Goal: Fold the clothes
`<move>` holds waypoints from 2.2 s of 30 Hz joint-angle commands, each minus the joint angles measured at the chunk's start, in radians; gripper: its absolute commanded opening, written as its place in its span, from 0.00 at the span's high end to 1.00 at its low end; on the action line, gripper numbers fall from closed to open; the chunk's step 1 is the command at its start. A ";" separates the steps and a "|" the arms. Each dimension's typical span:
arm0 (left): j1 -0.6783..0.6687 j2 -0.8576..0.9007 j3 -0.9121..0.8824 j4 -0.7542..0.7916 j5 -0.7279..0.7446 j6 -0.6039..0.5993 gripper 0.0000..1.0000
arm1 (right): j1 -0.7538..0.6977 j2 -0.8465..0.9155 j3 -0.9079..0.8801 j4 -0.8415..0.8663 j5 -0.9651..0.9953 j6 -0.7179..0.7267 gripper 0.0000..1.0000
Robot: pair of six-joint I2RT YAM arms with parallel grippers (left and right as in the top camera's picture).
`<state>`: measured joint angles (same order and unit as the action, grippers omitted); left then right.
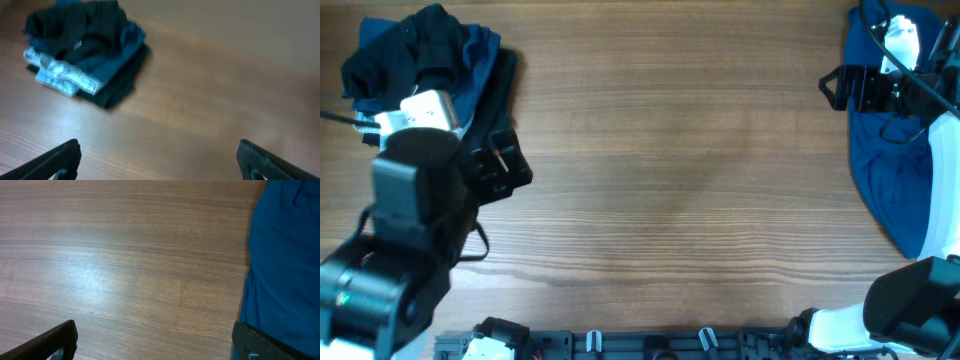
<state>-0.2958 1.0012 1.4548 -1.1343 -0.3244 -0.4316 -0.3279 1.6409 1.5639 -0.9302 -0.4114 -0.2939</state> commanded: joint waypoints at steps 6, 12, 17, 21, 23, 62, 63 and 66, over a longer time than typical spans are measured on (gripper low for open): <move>0.092 -0.164 -0.653 0.869 0.100 0.109 0.00 | 0.003 0.016 -0.001 -0.001 -0.023 -0.020 0.00; 0.227 -0.347 -1.071 1.266 0.336 0.114 0.00 | 0.003 0.016 -0.001 -0.001 -0.023 -0.019 0.00; 0.233 -0.539 -1.233 1.289 0.343 0.114 0.00 | 0.003 0.016 -0.001 -0.001 -0.023 -0.019 0.00; 0.233 -0.627 -1.295 1.288 0.339 0.114 0.00 | 0.003 0.016 -0.001 -0.001 -0.023 -0.019 0.00; 0.233 -0.661 -1.333 1.288 0.339 0.114 0.00 | 0.003 0.016 -0.001 -0.001 -0.023 -0.019 0.00; 0.237 -0.995 -1.449 1.060 0.335 0.136 0.00 | 0.003 0.016 -0.001 -0.001 -0.023 -0.019 0.00; 0.237 -0.995 -1.449 1.060 0.335 0.136 0.00 | 0.003 0.016 -0.001 -0.001 -0.023 -0.019 0.00; 0.237 -0.995 -1.449 1.060 0.335 0.136 0.00 | 0.003 0.016 -0.001 -0.001 -0.023 -0.019 0.00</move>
<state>-0.0643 0.0139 0.0090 -0.0692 -0.0010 -0.3153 -0.3279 1.6409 1.5639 -0.9310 -0.4156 -0.2939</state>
